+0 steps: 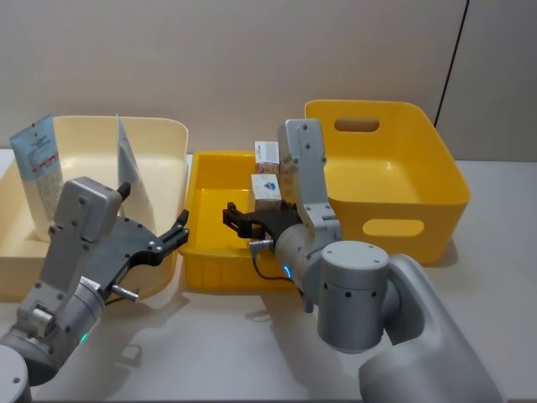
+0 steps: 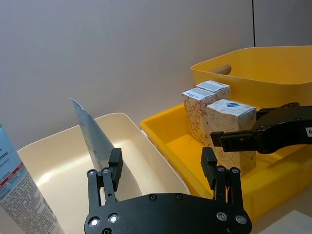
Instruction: Bimanual collaborative sorting of washing and personal care products
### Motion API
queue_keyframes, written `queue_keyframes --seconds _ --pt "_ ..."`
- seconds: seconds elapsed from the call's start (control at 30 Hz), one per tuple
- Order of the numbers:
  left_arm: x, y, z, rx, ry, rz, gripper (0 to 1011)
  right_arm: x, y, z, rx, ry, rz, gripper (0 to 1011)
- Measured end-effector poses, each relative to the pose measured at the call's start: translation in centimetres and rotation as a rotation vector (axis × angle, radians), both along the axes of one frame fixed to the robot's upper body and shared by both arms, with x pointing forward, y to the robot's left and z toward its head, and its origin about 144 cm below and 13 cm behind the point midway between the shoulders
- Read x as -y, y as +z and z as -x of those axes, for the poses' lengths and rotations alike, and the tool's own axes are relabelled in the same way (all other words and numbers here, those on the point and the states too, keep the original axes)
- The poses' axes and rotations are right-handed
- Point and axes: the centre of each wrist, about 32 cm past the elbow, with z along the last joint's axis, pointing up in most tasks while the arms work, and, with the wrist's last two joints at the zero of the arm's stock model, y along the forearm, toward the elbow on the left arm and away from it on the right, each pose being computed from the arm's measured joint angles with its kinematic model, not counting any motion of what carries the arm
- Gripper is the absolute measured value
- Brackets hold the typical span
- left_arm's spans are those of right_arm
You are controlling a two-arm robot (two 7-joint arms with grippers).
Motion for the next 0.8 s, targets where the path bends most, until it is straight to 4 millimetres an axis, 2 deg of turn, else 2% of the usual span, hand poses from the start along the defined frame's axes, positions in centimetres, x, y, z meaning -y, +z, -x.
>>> queue_keyframes --seconds 0.03,0.17,0.27,0.47,0.8 --pt "0.0 0.0 0.0 0.0 0.0 0.0 1003 -0.01 -0.02 -0.02 0.0 0.0 -0.001 868" --pt "0.0 0.0 0.0 0.0 0.0 0.0 1003 -0.08 -0.09 -0.11 -0.003 -0.001 -0.004 797" --pt "0.0 0.0 0.0 0.0 0.0 0.0 1003 -0.12 -0.17 -0.17 -0.007 -0.002 -0.005 673" --pt "0.0 0.0 0.0 0.0 0.0 0.0 1003 -0.17 -0.22 -0.23 -0.008 -0.003 -0.008 495" --pt "0.0 0.0 0.0 0.0 0.0 0.0 1003 -0.22 -0.29 -0.28 -0.01 -0.003 -0.009 454"
